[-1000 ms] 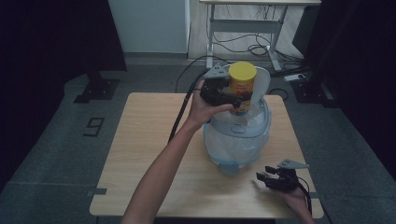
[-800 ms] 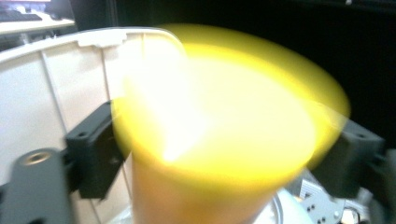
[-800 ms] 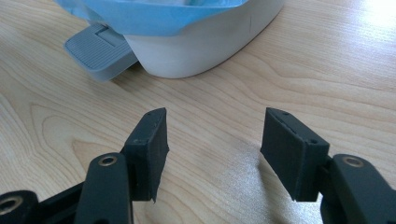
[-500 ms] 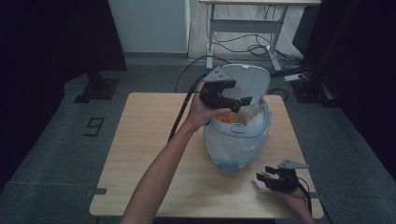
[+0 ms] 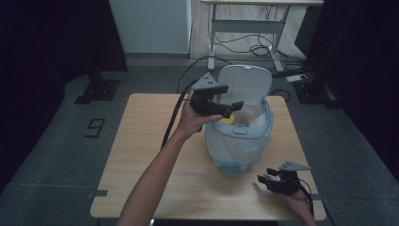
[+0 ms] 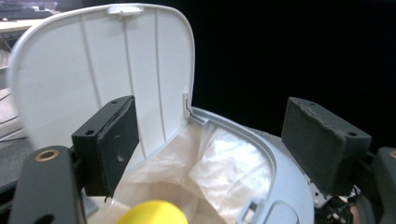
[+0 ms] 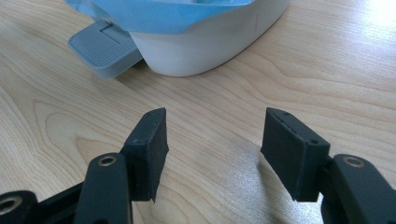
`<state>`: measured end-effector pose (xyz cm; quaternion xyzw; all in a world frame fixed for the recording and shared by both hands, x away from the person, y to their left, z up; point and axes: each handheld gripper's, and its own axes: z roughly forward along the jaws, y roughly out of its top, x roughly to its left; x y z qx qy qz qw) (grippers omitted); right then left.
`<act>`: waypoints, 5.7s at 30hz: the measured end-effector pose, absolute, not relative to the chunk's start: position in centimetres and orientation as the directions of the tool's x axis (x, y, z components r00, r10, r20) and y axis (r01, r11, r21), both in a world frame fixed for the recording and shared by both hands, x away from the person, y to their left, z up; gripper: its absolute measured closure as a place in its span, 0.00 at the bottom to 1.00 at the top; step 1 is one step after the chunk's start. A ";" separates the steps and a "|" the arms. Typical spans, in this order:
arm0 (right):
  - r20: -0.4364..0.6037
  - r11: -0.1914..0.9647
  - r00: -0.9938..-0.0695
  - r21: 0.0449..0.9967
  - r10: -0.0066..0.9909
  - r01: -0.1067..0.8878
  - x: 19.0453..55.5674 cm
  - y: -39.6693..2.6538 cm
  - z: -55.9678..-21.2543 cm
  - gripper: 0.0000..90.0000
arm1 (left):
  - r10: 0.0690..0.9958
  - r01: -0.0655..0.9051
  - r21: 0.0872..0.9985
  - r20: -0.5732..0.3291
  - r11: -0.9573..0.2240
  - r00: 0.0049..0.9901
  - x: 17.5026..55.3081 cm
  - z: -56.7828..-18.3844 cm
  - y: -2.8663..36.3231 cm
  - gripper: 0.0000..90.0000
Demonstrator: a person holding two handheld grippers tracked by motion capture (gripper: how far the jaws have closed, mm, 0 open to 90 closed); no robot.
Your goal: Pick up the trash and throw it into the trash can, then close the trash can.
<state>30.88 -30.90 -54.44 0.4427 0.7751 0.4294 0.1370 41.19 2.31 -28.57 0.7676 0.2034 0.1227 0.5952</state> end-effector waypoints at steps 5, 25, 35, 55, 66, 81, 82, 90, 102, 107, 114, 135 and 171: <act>0.171 0.232 -0.567 0.789 0.806 0.568 30.9 -30.9 -54.4 0.44 | 0.486 0.162 0.962 -0.037 -0.218 0.873 40.1 -29.0 4.2 0.22; 0.175 0.218 -0.557 0.795 0.812 0.566 30.9 -31.4 -54.3 0.43 | 0.591 0.249 0.946 -0.081 -0.209 0.802 35.5 -35.6 12.4 0.24; 0.170 0.223 -0.562 0.796 0.810 0.563 30.9 -31.2 -54.4 0.42 | 0.632 0.318 0.916 -0.099 -0.244 0.768 33.7 -41.4 14.3 0.24; 0.178 0.167 -0.540 0.832 0.823 0.529 30.5 -31.6 -53.0 0.35 | 0.662 0.390 0.860 -0.085 -0.329 0.745 33.1 -47.8 14.9 0.24; 0.194 0.109 -0.533 0.868 0.824 0.485 30.4 -32.4 -49.5 0.32 | 0.672 0.416 0.852 -0.107 -0.317 0.733 33.2 -48.5 15.7 0.25; 0.220 0.060 -0.564 0.899 0.796 0.435 31.8 -34.2 -42.0 0.28 | 0.681 0.448 0.831 -0.119 -0.330 0.722 33.2 -49.8 16.0 0.25; 0.220 0.059 -0.567 0.900 0.793 0.432 32.0 -34.2 -41.4 0.28 | 0.683 0.451 0.830 -0.122 -0.327 0.721 33.3 -50.0 16.1 0.25; 0.197 0.091 -0.596 0.904 0.779 0.418 33.9 -33.3 -38.0 0.27 | 0.692 0.470 0.817 -0.124 -0.335 0.711 33.6 -50.7 16.5 0.25; 0.205 0.089 -0.612 0.906 0.764 0.414 36.5 -32.0 -36.1 0.27 | 0.686 0.475 0.811 -0.130 -0.342 0.716 33.6 -50.9 16.4 0.26; 0.200 0.083 -0.618 0.913 0.761 0.398 36.9 -32.0 -35.1 0.27 | 0.683 0.476 0.809 -0.133 -0.343 0.718 33.6 -51.0 16.4 0.26; 0.182 0.103 -0.625 0.915 0.760 0.391 37.7 -31.5 -33.9 0.27 | 0.679 0.478 0.807 -0.135 -0.347 0.721 33.6 -51.0 16.3 0.26; 0.151 0.142 -0.649 0.916 0.745 0.376 42.7 -30.6 -30.6 0.24 | 0.679 0.480 0.802 -0.131 -0.356 0.722 33.6 -51.2 16.4 0.26; 0.212 0.110 -0.744 0.927 0.633 0.358 46.7 -27.9 -29.1 0.19 | 0.682 0.472 0.803 -0.116 -0.363 0.722 33.5 -51.2 16.2 0.27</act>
